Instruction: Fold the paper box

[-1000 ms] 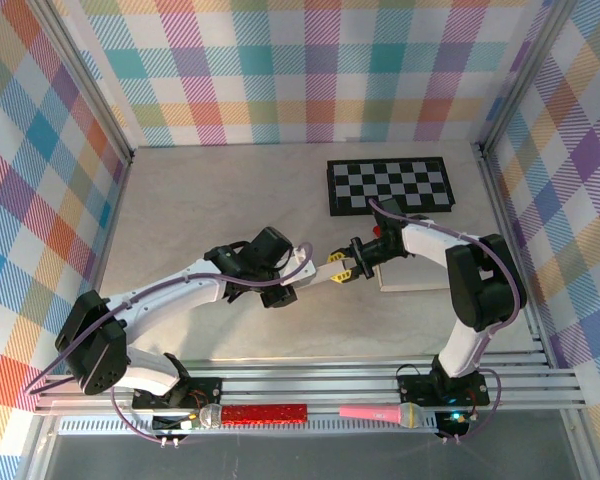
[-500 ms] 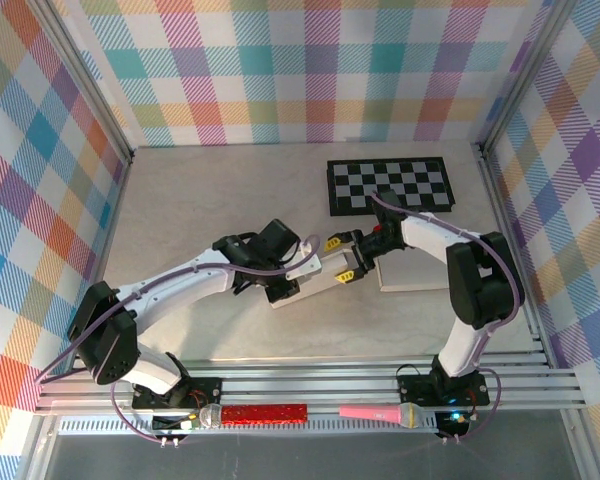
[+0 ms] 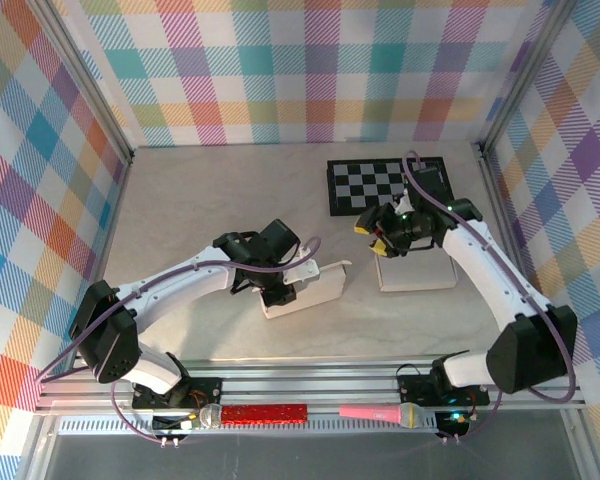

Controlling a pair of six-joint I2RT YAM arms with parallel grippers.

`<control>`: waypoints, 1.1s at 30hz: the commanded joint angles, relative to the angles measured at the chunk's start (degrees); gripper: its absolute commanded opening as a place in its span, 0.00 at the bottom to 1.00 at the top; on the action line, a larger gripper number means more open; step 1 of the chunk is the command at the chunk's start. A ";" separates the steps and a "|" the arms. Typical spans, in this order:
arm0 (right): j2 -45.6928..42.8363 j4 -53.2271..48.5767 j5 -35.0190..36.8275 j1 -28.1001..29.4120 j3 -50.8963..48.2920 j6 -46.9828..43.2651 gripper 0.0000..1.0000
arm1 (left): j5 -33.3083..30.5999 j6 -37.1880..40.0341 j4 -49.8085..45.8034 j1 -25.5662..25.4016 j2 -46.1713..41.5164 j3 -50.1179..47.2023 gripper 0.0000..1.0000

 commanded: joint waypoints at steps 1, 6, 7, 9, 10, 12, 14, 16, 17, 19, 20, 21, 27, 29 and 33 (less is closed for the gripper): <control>-2.42 -1.71 4.15 1.42 -4.17 -23.93 0.52 | 2.14 2.62 -2.27 -0.52 0.19 -1.00 0.24; -1.16 -4.19 -2.07 2.53 -4.00 -37.90 0.55 | 2.60 4.34 -2.70 0.05 0.63 -1.18 0.25; -0.45 -4.94 -1.99 3.67 -3.58 -39.99 0.56 | 2.42 4.48 -2.71 0.25 0.70 -1.02 0.26; 0.55 -6.74 1.34 6.27 -2.52 -42.37 0.59 | 2.48 4.53 -2.79 0.52 0.88 -0.76 0.27; 0.55 -6.93 2.94 7.31 -2.35 -42.87 0.60 | 2.74 4.55 -2.80 0.57 1.00 -0.66 0.28; 0.21 -6.41 4.71 8.72 -2.86 -43.55 0.63 | 2.85 4.57 -2.75 0.62 1.44 -0.39 0.28; 0.33 -6.05 6.72 9.97 -3.31 -43.96 0.64 | 2.76 4.61 -2.80 0.57 1.92 -0.30 0.28; 0.78 -5.49 7.23 11.40 -3.40 -44.96 0.65 | 2.76 4.70 -2.75 0.56 2.22 -0.05 0.29; 0.95 -5.27 7.82 12.12 -3.28 -45.46 0.64 | 2.76 4.70 -2.80 0.59 2.32 0.04 0.29; 1.46 -5.26 10.22 13.46 -2.64 -46.38 0.64 | 2.71 4.79 -2.79 0.70 2.41 0.14 0.30; 1.79 -5.54 10.71 13.57 -2.27 -46.78 0.64 | 2.63 4.79 -2.75 0.62 2.50 0.19 0.30; 2.25 -5.84 11.03 13.66 -1.83 -47.31 0.63 | 2.66 4.79 -2.80 0.70 2.50 0.22 0.30; 2.54 -6.31 11.12 14.35 -0.35 -50.43 0.54 | 2.85 4.88 -2.70 0.63 2.59 0.05 0.30; 2.94 -6.74 10.83 14.43 0.28 -50.97 0.49 | 2.85 4.96 -2.71 0.69 2.51 0.05 0.30; 3.93 -7.71 10.06 14.54 0.66 -50.96 0.41 | 2.83 4.97 -2.65 0.74 2.22 -0.04 0.31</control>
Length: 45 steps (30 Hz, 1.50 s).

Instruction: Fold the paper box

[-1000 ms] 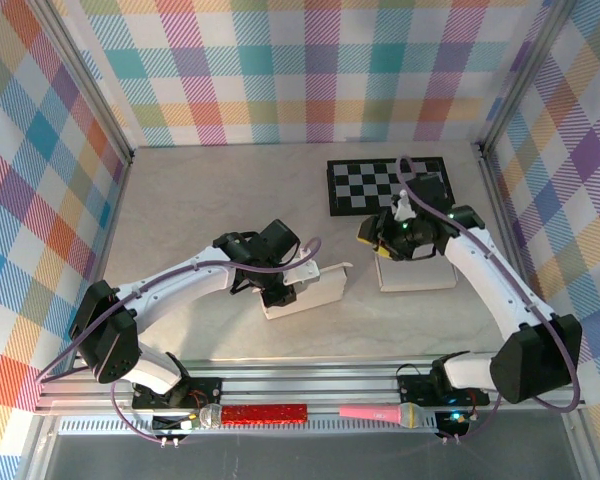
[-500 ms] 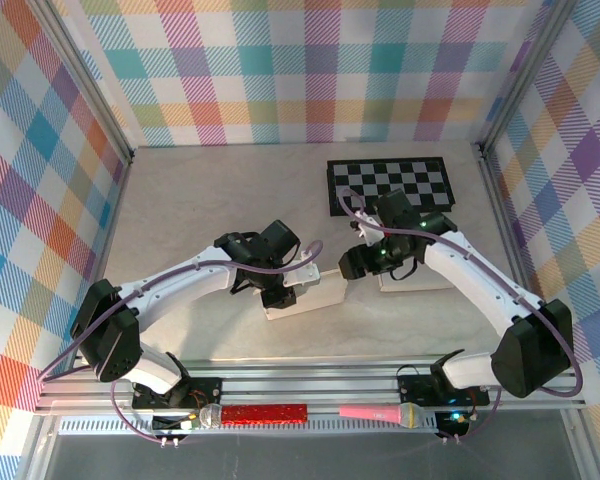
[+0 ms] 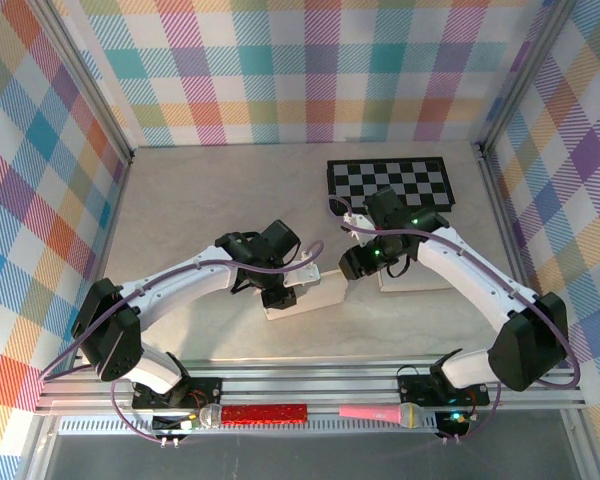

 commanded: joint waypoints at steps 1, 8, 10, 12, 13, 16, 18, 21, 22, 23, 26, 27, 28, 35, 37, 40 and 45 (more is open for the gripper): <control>1.10 -1.79 -0.60 0.44 1.49 -1.50 0.41 | 0.90 0.88 -2.42 0.34 1.19 0.16 0.31; 1.43 -1.33 0.04 0.61 1.67 -0.77 0.32 | 0.99 0.90 -2.38 0.40 0.84 -0.20 0.31; 2.04 -1.61 -0.12 0.62 2.11 -0.80 0.29 | 0.99 0.81 -2.38 0.45 0.84 -0.11 0.31; 2.25 -1.66 -0.39 0.69 2.24 -0.77 0.26 | 0.99 0.77 -2.47 0.42 0.93 -0.02 0.31; 2.26 -1.62 -0.40 0.71 2.24 -0.72 0.25 | 0.98 0.70 -2.47 0.48 0.99 -0.01 0.31; 2.04 -1.71 0.16 0.80 2.07 -0.71 0.23 | 0.99 0.68 -2.51 0.40 1.10 0.16 0.31; 1.75 -1.62 0.37 0.88 2.09 -0.69 0.22 | 1.03 0.68 -2.56 0.48 1.19 0.29 0.31; 1.64 -1.77 0.66 0.97 2.48 -0.70 0.21 | 1.08 0.68 -2.65 0.45 1.32 0.42 0.31; 1.60 -1.80 0.72 0.95 2.67 -0.74 0.21 | 1.08 0.68 -2.64 0.43 1.36 0.51 0.31; 1.63 -1.99 1.03 1.01 2.92 -0.72 0.22 | 1.07 0.68 -2.65 0.45 1.39 0.52 0.31; 1.40 -2.15 1.51 1.04 3.71 -0.81 0.25 | 1.25 0.65 -2.62 0.47 1.54 0.59 0.31; 1.30 -2.23 1.52 1.04 3.95 -0.92 0.25 | 1.23 0.59 -2.65 0.48 1.62 0.61 0.31; 1.31 -2.47 1.52 1.05 4.23 -1.15 0.25 | 1.17 0.56 -2.65 0.48 1.67 0.60 0.31; 2.56 -3.31 1.13 1.19 4.19 -1.96 0.21 | 1.51 0.33 -2.73 0.44 2.24 1.08 0.31; 2.61 -3.20 1.09 1.24 4.11 -1.86 0.22 | 1.52 0.33 -2.82 0.49 2.33 1.21 0.31; 2.37 -2.86 1.74 1.23 3.83 -1.69 0.29 | 1.52 0.33 -2.90 0.48 2.41 1.21 0.31; 1.29 -2.32 1.45 1.23 2.79 -1.84 0.35 | 1.61 0.33 -2.91 0.46 2.33 1.21 0.31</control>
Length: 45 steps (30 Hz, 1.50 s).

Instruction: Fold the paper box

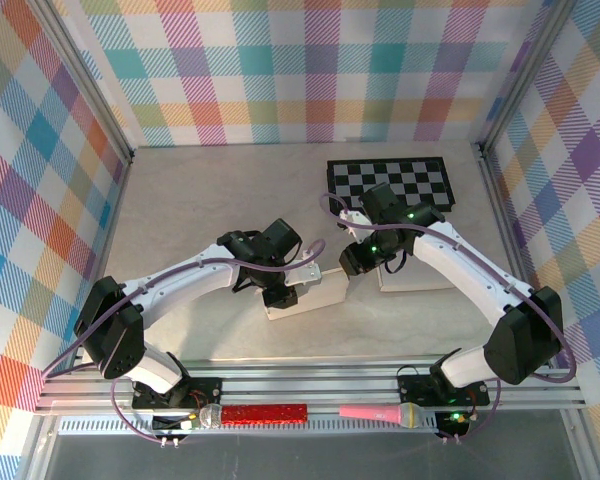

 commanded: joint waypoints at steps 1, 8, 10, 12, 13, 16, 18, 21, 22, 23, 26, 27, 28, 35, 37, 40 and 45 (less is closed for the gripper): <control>-0.79 -0.09 -1.28 0.40 -0.72 -0.91 0.36 | 1.30 0.33 -2.67 0.35 1.37 0.34 0.31; 0.26 -0.11 -8.44 -0.67 -1.39 -1.54 0.38 | 1.36 0.25 -2.69 0.37 1.46 0.49 0.31; 0.29 -0.28 -9.10 -0.81 -1.49 -1.32 0.33 | 1.37 0.24 -2.74 0.39 1.55 0.58 0.31; 0.00 -0.38 -9.42 -0.87 -1.59 -1.02 0.32 | 1.45 0.24 -2.77 0.39 1.46 0.58 0.31; 0.03 -0.41 -9.51 -0.81 -1.55 -0.80 0.32 | 1.41 0.24 -2.74 0.37 1.46 0.58 0.31; -0.19 -0.83 -8.67 -0.80 -2.00 -0.49 0.32 | 1.37 0.24 -2.76 0.37 1.37 0.58 0.31; -0.53 -0.68 -7.61 -0.80 -2.67 -0.24 0.32 | 1.48 0.24 -2.84 0.37 1.28 0.54 0.31; -0.94 -0.32 -6.77 -0.80 -3.11 -0.22 0.29 | 1.56 0.24 -2.70 0.38 1.04 0.32 0.31; -0.98 -0.31 -6.58 -0.82 -3.06 -0.06 0.28 | 1.57 0.25 -2.76 0.42 0.97 0.25 0.31; -1.08 -0.23 -6.50 -0.80 -3.05 0.04 0.27 | 1.62 0.24 -2.78 0.39 0.93 0.23 0.31; -1.36 -0.06 -6.01 -0.79 -2.95 0.44 0.23 | 1.74 0.24 -2.87 0.40 0.77 0.14 0.31; -1.38 -0.05 -5.79 -0.80 -2.88 0.53 0.22 | 1.73 0.24 -2.82 0.35 0.71 0.05 0.31; -1.47 -0.09 -5.57 -0.81 -2.84 0.55 0.21 | 1.74 0.24 -2.86 0.38 0.67 0.05 0.31; -1.65 -0.49 -4.60 -0.81 -2.40 0.48 0.15 | 1.65 0.24 -2.91 0.36 0.80 0.31 0.31; -1.65 -0.49 -4.28 -0.74 -2.40 0.48 0.14 | 1.65 0.15 -2.95 0.42 0.93 0.47 0.31; -1.73 -0.57 -3.89 -0.72 -2.26 0.55 0.10 | 1.65 0.06 -3.02 0.40 1.19 0.73 0.31; -1.95 -1.02 -2.76 -0.72 -1.85 0.94 0.07 | 1.50 -0.60 -2.87 0.35 1.80 1.43 0.31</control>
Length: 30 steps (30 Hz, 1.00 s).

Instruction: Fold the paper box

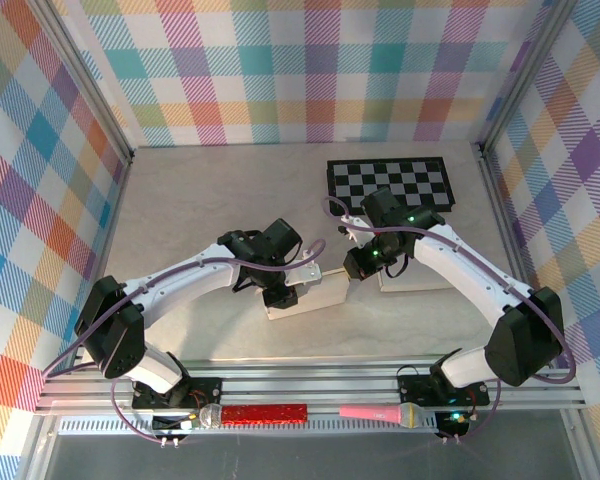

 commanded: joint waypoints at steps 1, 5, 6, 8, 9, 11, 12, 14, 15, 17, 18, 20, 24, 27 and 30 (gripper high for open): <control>-1.41 -1.30 1.13 0.13 0.90 1.00 0.06 | 1.26 -0.75 -2.39 0.40 1.62 1.14 0.31; -1.12 -1.21 1.98 0.61 1.45 4.24 0.02 | 0.62 -1.31 -1.95 0.51 2.20 1.78 0.31; -1.01 -1.17 2.34 0.79 1.56 5.24 0.01 | 0.36 -1.53 -1.86 0.56 2.38 1.92 0.31; -1.09 -0.33 2.47 1.10 1.22 8.00 0.00 | -0.01 -1.79 -1.69 0.68 2.74 2.29 0.31; -1.16 -0.13 2.49 1.19 1.16 9.18 0.00 | -0.20 -1.82 -1.68 0.78 2.84 2.39 0.31; -1.44 0.86 2.39 1.36 0.85 11.60 0.00 | -0.38 -1.82 -1.47 0.88 3.04 2.57 0.31; -1.54 1.03 2.56 1.37 0.84 12.48 0.00 | -0.47 -1.82 -1.44 1.02 3.04 2.66 0.31; -1.48 1.12 2.93 1.44 1.01 13.90 0.00 | -0.55 -1.83 -1.34 1.12 3.21 2.76 0.31; -1.41 1.15 3.26 1.45 1.09 14.29 0.00 | -0.67 -1.91 -1.33 1.12 3.26 2.84 0.31; -1.60 1.47 3.81 1.62 0.64 14.46 0.00 | -0.89 -2.07 -1.08 1.34 3.44 3.02 0.31; -1.91 1.95 4.17 1.70 0.01 14.42 0.00 | -0.83 -2.17 -0.94 1.44 3.48 3.11 0.31; -2.87 3.53 5.02 1.78 -2.10 14.41 0.00 | -0.63 -2.33 -0.48 1.81 3.57 3.28 0.31; -5.15 7.13 6.67 2.09 -6.16 15.01 0.00 | -0.47 -2.85 0.41 2.27 3.91 3.54 0.31; -6.31 8.66 8.08 2.95 -7.95 15.82 0.00 | -0.72 -2.78 0.88 2.49 4.17 3.55 0.31; -7.37 9.40 10.77 3.99 -9.37 16.20 0.00 | -1.24 -2.83 1.35 2.62 4.02 3.46 0.33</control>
